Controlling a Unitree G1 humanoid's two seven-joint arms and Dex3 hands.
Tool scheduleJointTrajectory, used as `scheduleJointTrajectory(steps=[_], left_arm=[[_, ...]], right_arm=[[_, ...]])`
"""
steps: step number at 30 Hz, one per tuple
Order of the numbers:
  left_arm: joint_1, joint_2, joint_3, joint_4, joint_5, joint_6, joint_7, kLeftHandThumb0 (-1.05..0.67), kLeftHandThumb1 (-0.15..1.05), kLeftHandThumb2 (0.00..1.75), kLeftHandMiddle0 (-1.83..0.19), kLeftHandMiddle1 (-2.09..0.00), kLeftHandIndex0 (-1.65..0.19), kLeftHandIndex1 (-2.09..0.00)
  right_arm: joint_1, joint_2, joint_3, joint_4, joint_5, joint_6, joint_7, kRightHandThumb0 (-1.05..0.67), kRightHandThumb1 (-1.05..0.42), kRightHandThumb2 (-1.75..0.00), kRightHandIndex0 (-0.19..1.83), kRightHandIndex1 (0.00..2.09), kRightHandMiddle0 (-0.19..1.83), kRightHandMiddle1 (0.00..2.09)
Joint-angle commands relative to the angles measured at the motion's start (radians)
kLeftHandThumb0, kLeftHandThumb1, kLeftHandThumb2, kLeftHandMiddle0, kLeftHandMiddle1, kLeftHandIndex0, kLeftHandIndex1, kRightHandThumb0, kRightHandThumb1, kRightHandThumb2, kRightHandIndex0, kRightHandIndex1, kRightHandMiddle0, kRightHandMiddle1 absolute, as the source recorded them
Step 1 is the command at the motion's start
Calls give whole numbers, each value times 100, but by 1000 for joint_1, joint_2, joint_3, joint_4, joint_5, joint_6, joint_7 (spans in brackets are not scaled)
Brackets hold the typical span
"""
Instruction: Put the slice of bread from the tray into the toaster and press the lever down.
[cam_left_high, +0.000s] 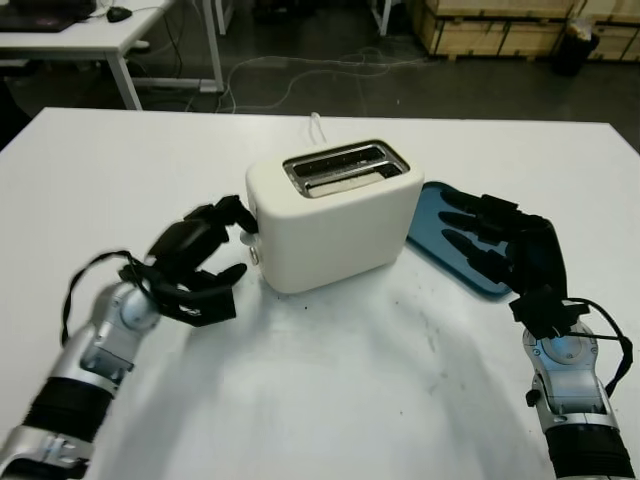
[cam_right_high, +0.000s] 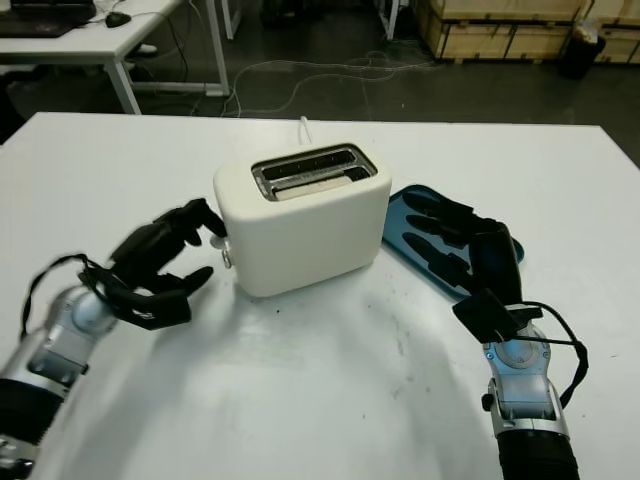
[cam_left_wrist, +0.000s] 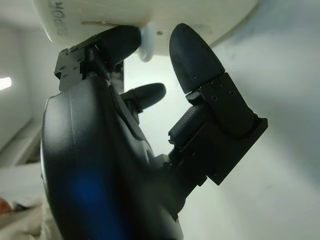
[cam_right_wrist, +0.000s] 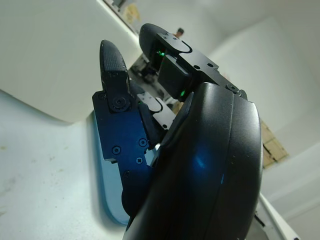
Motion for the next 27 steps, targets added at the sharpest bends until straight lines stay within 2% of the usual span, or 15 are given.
scheduleJointTrajectory(steps=[1,8,17,24,27], left_arm=[[47,-42,-102,55,53,-9,-49,-80,52,147,0,-174,0,-160],[58,-29,-100,29,40,-5,-45,-83,52,146,0,-175,0,-161],[46,31,-112,-4,38,-15,-80,-86,53,145,0,-175,0,-166],[28,104,-113,-99,53,18,-138,-85,51,145,0,-175,0,-169],[30,113,-120,-116,52,33,-153,-87,56,140,0,-175,0,-168]], right_arm=[[-7,-3,-9,-2,1,-18,-8,-42,-92,-13,90,0,84,0],[-23,-2,-4,11,3,-40,-6,-40,-92,-12,93,1,85,0],[-32,-10,-5,15,-20,-50,-20,-39,-92,-14,92,0,84,0],[-55,-47,-18,27,-42,-64,-24,-36,-92,-14,93,1,84,0],[-69,-65,-30,32,-46,-78,-28,-32,-92,-14,94,1,85,0]])
